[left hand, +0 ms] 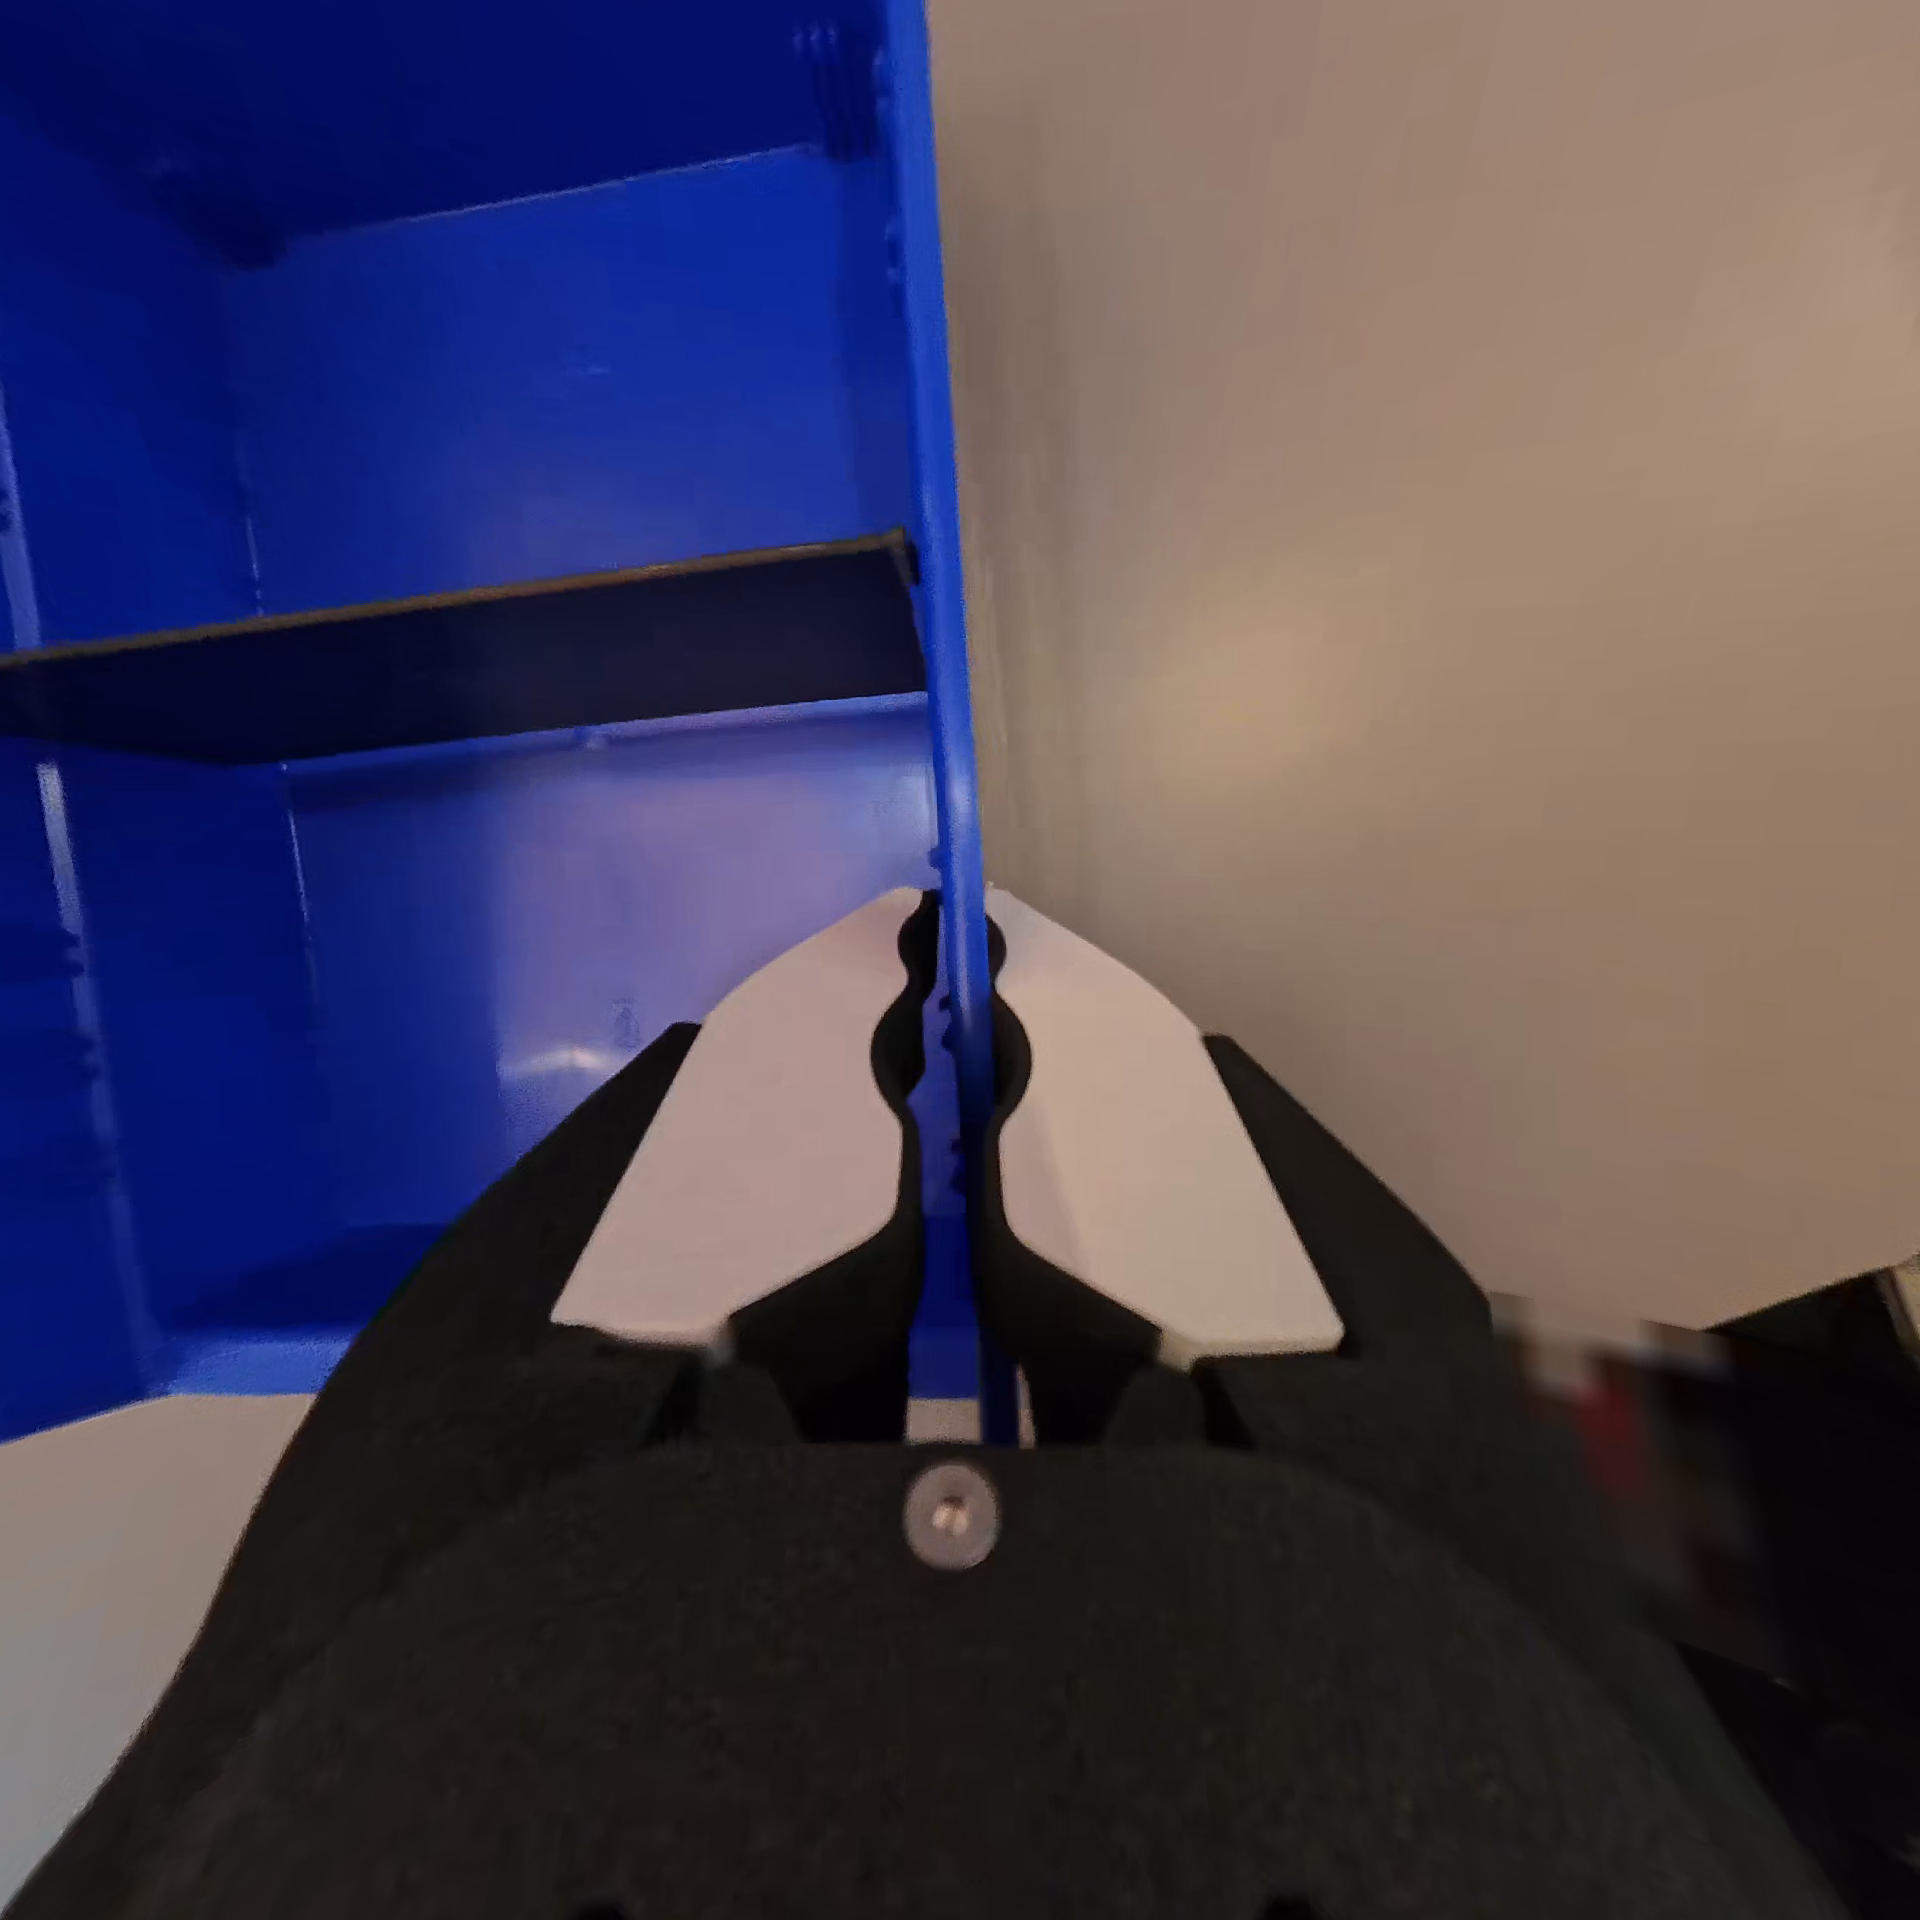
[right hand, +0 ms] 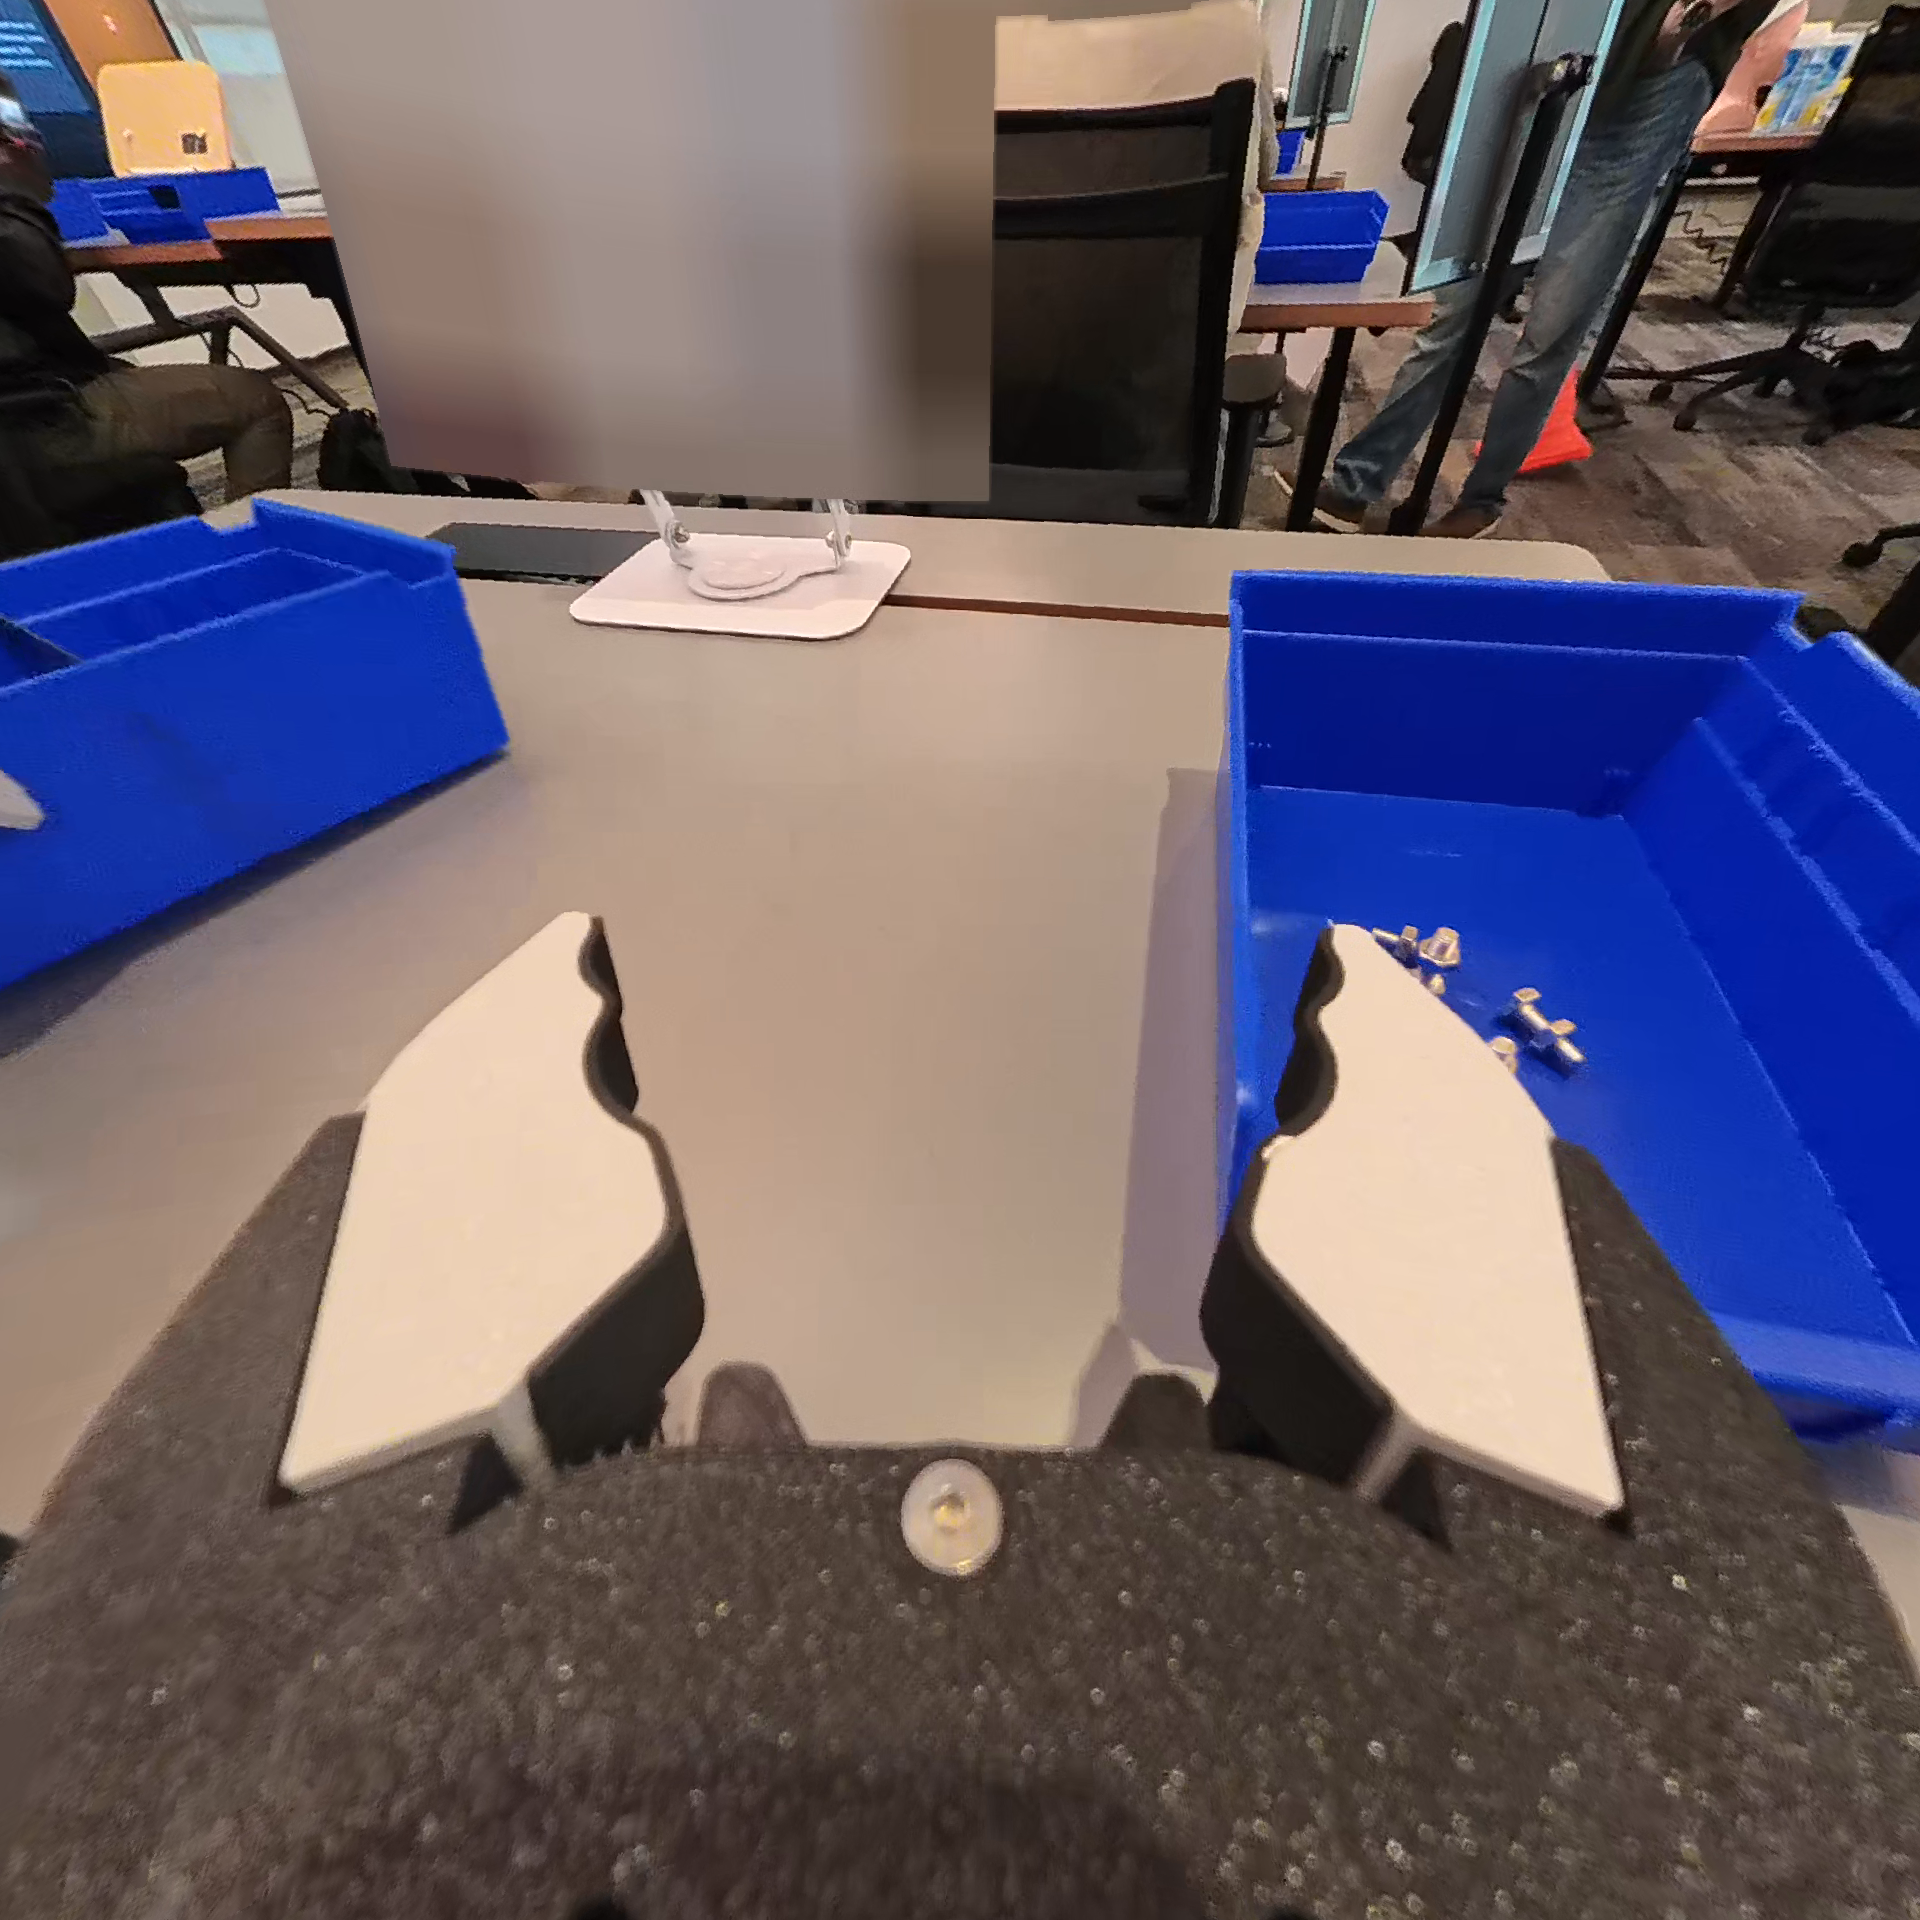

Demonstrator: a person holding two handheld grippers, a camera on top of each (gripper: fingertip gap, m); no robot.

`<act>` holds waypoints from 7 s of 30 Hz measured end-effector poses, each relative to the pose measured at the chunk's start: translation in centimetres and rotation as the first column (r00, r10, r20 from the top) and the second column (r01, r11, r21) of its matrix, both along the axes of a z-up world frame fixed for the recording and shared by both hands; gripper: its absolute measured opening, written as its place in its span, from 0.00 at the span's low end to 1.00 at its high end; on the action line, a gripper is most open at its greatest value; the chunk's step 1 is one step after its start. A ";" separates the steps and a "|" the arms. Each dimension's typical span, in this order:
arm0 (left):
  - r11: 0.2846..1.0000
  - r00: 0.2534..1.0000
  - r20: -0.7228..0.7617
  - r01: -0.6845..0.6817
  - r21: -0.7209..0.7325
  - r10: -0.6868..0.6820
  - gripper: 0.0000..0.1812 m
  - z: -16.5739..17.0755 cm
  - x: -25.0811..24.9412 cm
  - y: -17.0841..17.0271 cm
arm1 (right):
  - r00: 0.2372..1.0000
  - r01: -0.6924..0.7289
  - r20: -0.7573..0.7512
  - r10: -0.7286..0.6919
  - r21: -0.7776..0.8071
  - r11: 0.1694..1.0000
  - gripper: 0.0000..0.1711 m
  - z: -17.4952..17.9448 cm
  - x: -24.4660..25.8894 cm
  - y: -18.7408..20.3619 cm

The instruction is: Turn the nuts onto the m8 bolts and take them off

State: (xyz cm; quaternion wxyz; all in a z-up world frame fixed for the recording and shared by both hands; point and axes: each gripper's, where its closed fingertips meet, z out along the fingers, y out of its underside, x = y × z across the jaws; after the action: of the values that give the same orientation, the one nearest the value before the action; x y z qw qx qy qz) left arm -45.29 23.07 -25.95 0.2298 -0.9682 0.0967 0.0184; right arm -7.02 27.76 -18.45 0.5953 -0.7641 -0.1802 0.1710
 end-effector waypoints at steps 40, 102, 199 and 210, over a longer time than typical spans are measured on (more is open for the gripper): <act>0.897 0.908 0.415 -0.132 0.423 -0.062 0.33 9.1 -10.8 -6.5 | 0.951 -0.271 -0.025 0.309 -0.550 0.790 0.61 -3.0 -24.6 8.3; 0.947 0.890 0.446 -0.052 0.318 -0.101 0.33 4.3 -8.7 -3.5 | 0.931 0.218 0.364 0.026 -0.609 0.763 0.40 0.7 -0.2 15.7; 0.950 0.812 0.526 0.105 0.293 -0.252 0.37 6.4 1.2 1.8 | 0.921 0.329 0.388 0.036 -0.824 0.462 0.03 -5.8 22.0 19.2; 0.903 0.757 0.533 0.175 0.392 -0.378 0.39 10.8 6.0 3.8 | 0.958 0.265 0.283 -0.058 -0.784 0.561 0.03 2.2 20.9 19.3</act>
State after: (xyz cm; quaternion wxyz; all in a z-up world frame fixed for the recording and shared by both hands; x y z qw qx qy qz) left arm -39.34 26.87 -15.18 0.4016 -0.8483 0.1590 -0.3064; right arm 13.87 47.05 -16.29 0.1659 -0.9789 -0.0762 0.0915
